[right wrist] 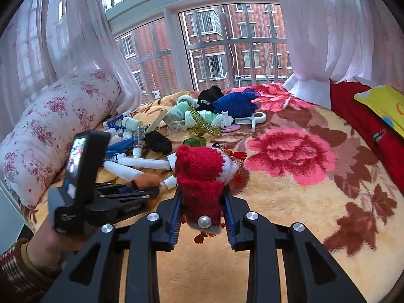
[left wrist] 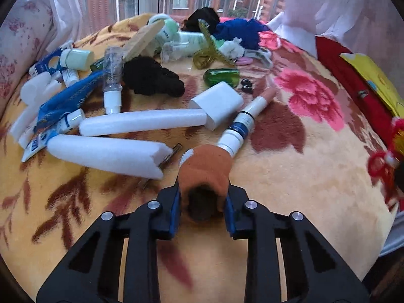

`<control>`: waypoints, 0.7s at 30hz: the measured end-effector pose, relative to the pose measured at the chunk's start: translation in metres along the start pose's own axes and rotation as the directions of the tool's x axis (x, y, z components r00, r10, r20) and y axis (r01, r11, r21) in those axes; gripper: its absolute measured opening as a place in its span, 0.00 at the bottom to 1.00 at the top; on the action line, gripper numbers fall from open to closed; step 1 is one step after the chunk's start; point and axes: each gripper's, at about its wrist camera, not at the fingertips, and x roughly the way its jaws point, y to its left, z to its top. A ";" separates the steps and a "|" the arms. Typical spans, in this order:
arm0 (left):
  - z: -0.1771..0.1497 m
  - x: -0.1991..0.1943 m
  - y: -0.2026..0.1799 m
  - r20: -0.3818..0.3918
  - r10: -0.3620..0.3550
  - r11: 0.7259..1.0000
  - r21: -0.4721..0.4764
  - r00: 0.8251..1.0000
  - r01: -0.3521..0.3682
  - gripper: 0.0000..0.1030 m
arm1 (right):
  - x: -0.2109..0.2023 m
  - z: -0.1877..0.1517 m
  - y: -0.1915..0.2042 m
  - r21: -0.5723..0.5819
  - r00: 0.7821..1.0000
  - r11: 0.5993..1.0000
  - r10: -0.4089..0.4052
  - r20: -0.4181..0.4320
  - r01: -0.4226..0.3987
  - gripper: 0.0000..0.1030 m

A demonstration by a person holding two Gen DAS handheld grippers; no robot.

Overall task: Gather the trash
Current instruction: 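Grasp the brown-capped tube with the left tool while the right tool grasps the red knitted ornament, then lower both tools over the orange bucket and open them to drop the items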

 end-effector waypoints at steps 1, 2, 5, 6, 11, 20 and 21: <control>-0.004 -0.007 -0.001 0.008 -0.012 1.000 0.005 1.000 0.012 0.26 | 0.000 0.000 0.000 0.001 1.000 1.000 0.001 0.001 -0.001 0.28; -0.006 -0.011 -0.001 0.013 -0.020 1.000 0.008 1.000 0.020 0.26 | -0.002 0.000 0.000 0.001 1.000 1.000 0.001 0.003 -0.001 0.28; -0.015 -0.033 -0.004 0.041 -0.050 0.999 0.018 0.998 0.050 0.26 | -0.009 -0.002 0.005 -0.008 1.000 1.000 0.008 0.010 -0.008 0.28; -0.020 -0.044 -0.005 0.049 -0.062 0.998 0.030 0.997 0.061 0.26 | -0.012 -0.003 0.007 -0.012 1.000 1.000 0.011 0.012 -0.011 0.28; -0.059 -0.100 -0.015 0.063 -0.108 0.987 0.122 0.992 0.100 0.26 | -0.043 -0.021 0.038 -0.096 0.995 0.990 0.102 -0.004 -0.102 0.28; -0.186 -0.124 -0.003 -0.195 -0.183 0.969 0.128 0.964 0.209 0.26 | -0.067 -0.103 0.095 -0.152 0.926 0.932 0.287 -0.246 -0.329 0.28; -0.198 -0.120 -0.001 -0.214 -0.177 0.971 0.123 0.961 0.206 0.26 | -0.055 -0.135 0.106 -0.126 0.890 0.925 0.297 -0.346 -0.358 0.28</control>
